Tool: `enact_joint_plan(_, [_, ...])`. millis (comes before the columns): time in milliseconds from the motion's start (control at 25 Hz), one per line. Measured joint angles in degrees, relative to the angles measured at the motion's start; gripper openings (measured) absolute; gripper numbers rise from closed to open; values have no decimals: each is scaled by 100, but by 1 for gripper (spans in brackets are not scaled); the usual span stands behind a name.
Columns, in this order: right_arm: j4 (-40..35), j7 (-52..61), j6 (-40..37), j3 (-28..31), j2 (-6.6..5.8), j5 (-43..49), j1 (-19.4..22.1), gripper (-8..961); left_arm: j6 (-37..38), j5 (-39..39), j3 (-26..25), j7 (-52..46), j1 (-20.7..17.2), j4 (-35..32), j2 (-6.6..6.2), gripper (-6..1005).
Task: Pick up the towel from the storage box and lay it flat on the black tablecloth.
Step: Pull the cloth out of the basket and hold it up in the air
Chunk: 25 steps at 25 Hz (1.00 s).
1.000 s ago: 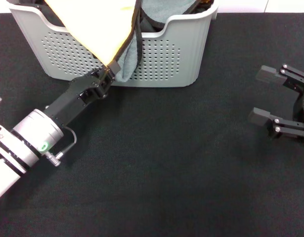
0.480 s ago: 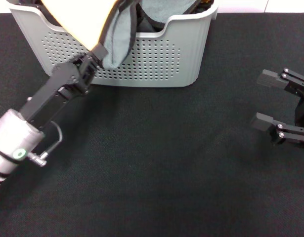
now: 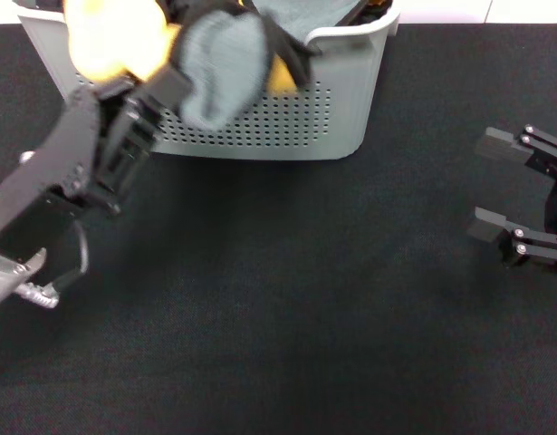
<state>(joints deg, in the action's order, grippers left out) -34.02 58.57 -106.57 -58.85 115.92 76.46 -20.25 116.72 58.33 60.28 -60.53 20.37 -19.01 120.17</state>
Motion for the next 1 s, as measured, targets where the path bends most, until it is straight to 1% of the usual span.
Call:
enact_joint_plan(120, [20,-55,-17,1,3,-11,-10,815,0,-320,824,-92,8,-402,-56,26])
enact_joint_plan(240, [53,-102,-23,1,6,-29,-20,815,6,-352,1329,-112,30,-825,-79,27])
enact_joint_plan(320, [63,-108,-30,-12,7,-63,-27,815,7,-351,1570,-96,28,-1052,-81,27])
enact_joint_plan(520, [162,-183,-32,-80,15,-60,-86,815,3,-314,1738,-77,163,-1050,-71,29])
enact_joint_plan(720, [476,-385,0,-363,15,-58,-255,816,4,-305,1977,-73,199,-1060,-65,30])
enact_joint_plan(880, [643,-548,293,-490,18,-51,-375,816,4,-287,2233,42,267,-1083,-114,31])
enact_joint_plan(1000, [658,-553,430,-495,12,-55,-405,816,2,-217,2275,129,322,-1052,-160,31])
